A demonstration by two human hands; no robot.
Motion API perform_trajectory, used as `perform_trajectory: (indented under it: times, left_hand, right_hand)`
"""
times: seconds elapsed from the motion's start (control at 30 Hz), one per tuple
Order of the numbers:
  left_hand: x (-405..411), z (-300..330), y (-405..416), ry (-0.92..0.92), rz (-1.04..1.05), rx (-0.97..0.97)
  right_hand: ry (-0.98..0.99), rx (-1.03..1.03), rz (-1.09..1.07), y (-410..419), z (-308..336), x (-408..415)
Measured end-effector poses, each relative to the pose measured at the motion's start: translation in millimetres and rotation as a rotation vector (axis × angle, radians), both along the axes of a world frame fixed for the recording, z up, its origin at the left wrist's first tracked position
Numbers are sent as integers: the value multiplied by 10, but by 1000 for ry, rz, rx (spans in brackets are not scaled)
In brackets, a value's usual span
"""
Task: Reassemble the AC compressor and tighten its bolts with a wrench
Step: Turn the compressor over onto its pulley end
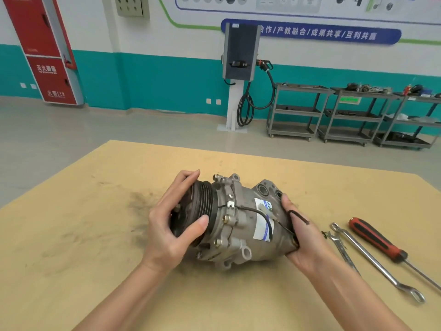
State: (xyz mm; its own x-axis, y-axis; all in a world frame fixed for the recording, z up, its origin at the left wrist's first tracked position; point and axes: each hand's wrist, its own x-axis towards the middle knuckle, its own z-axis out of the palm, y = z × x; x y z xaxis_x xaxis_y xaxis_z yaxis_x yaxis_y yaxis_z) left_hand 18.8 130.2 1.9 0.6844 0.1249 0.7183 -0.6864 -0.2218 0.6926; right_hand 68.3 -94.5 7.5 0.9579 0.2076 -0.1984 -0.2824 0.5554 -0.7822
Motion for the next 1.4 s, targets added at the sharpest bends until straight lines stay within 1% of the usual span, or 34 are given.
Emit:
perform_trajectory:
  times: [0.13,0.27,0.37,0.43,0.57,0.8,0.87,0.93,0.97,1.0,1.03,1.13,1.2,1.3,1.4]
  left_hand:
    - [103,-142,-246,37,-60,-109]
    - [225,-223,-378,64,-134,-133]
    - [250,-382,-459,92,-168,-241]
    - [238,-467,-509,103,-164,-317]
    - [252,-532,-521,139,-138,-394]
    - [257,-556,-505,203,-117,-435]
    - [240,-546,-509,206,-139,-421]
    - [219,-534,-479,224,-161,-392]
    - [208,-516,-444,241,-172,-378]
    - [210,-495,-409,269,-187,-367]
    - [209,-465,-375,305,-195,-363]
    - [213,-311,-356,385,-156,-348]
    - [239,-214,-413,421,-113,-301]
    - [285,-188,-462,523,-26,-245]
    - [305,-201,-439,555,8,-203]
  right_hand:
    - [31,-81,-86,-250,81,-82]
    - [74,-155,-125,-413,157,-185]
    - [108,-214,-138,-476,199,-209]
    - [109,-280,-132,-485,226,-200]
    - [130,-371,-99,-449,285,-157]
    - [169,-517,-5,-427,422,-119]
    - [160,-641,10,-461,429,-130]
    - [113,-857,20,-548,399,-154]
    - [77,-922,0,-604,370,-158]
    - [37,-930,-33,-659,321,-157]
    - [-8,-890,-69,-699,261,-159]
    - [-90,-648,-132,-665,90,-215]
    - [-129,-549,-130,-581,-11,-250]
    - [-77,-422,-177,-509,-93,-284]
    - [-68,-367,-181,-460,-145,-310]
